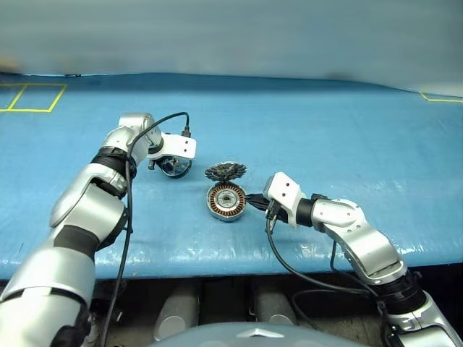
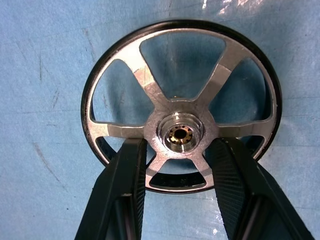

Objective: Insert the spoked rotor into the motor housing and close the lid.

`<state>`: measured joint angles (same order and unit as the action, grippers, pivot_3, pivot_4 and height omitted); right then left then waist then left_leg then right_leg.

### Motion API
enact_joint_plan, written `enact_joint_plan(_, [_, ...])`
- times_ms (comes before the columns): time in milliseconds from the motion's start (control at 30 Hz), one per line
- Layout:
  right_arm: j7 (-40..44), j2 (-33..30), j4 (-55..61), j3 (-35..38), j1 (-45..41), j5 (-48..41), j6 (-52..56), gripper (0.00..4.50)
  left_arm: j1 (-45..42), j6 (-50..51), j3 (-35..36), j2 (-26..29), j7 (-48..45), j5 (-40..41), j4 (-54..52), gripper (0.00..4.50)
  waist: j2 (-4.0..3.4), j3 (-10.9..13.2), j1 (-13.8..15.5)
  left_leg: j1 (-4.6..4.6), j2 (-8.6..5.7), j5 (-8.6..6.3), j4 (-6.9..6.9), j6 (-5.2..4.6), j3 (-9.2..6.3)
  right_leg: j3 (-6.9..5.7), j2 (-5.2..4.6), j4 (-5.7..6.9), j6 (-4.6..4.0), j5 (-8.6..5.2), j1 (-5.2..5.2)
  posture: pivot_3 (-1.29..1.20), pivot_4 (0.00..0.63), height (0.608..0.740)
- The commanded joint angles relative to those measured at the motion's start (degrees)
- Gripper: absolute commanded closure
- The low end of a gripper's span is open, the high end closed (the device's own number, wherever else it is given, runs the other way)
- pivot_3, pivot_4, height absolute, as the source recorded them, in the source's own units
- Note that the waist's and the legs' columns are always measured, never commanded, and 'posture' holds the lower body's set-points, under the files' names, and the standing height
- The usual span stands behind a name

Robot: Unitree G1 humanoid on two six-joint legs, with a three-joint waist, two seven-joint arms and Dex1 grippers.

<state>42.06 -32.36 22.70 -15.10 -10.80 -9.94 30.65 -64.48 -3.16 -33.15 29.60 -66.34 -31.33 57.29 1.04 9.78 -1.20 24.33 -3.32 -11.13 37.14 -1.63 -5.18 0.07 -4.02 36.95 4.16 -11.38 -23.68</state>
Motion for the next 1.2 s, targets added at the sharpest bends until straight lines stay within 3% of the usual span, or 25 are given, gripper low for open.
enact_joint_plan(33, [-0.43, 0.98, 1.23, 2.22, 0.5, -1.56, -1.06, 4.5, 3.09, -2.61, 2.91, 2.85, -1.98, 3.07, -5.91, 2.95, 0.0, 0.0, 0.0, 0.0, 0.0, 0.0, 0.0, 0.0, 0.0, 0.0, 0.0, 0.0, -0.01, 0.0, 0.0, 0.0, 0.15, 0.74])
enact_joint_plan(400, [-0.87, 5.48, -4.12, 4.51, 1.18, -3.5, -5.95, 4.5, 19.28, -8.77, 12.99, 15.32, -5.02, 14.47, -22.24, 2.95, -0.05, -0.01, -0.31, -0.1, 0.04, 0.0, -0.08, 0.01, 0.08, 0.15, 0.0, 0.0, -0.11, 0.05, -0.04, 0.0, 0.15, 0.74])
enact_joint_plan(633, [2.41, 9.8, -11.22, 6.84, 2.78, -7.72, -12.81, 4.5, 35.24, -5.77, 20.97, 18.92, -7.03, 26.85, -38.89, 2.95, -0.11, -0.01, -0.01, -0.24, 0.03, -0.01, -0.17, 0.0, 0.12, 0.24, -0.06, -0.06, -0.41, 0.18, 0.01, 0.0, 0.15, 0.74])
enact_joint_plan(900, [6.48, 11.55, -16.67, 7.1, 5.97, -8.42, -20.47, 4.5, 46.69, 2.05, 26.16, 18.39, -3.6, 34.22, -52.97, 2.95, -0.17, 0.02, 0.31, -0.57, 0.07, -0.03, -0.21, 0.01, 0.17, 0.34, -0.11, -0.04, -0.54, -0.16, 0.04, 0.0, 0.15, 0.74])
enact_joint_plan(1200, [6.72, 13.29, -19.97, 8.09, 8.05, -8.09, -26.97, 4.5, 46.38, 7.39, 25.58, 16.36, -0.72, 37.76, -57.97, 2.95, -0.2, 0.02, 0.52, -0.63, 0.1, -0.03, -0.25, 0.02, 0.24, 0.37, -0.04, -0.04, -0.55, -0.16, 0.05, 0.0, 0.15, 0.74])
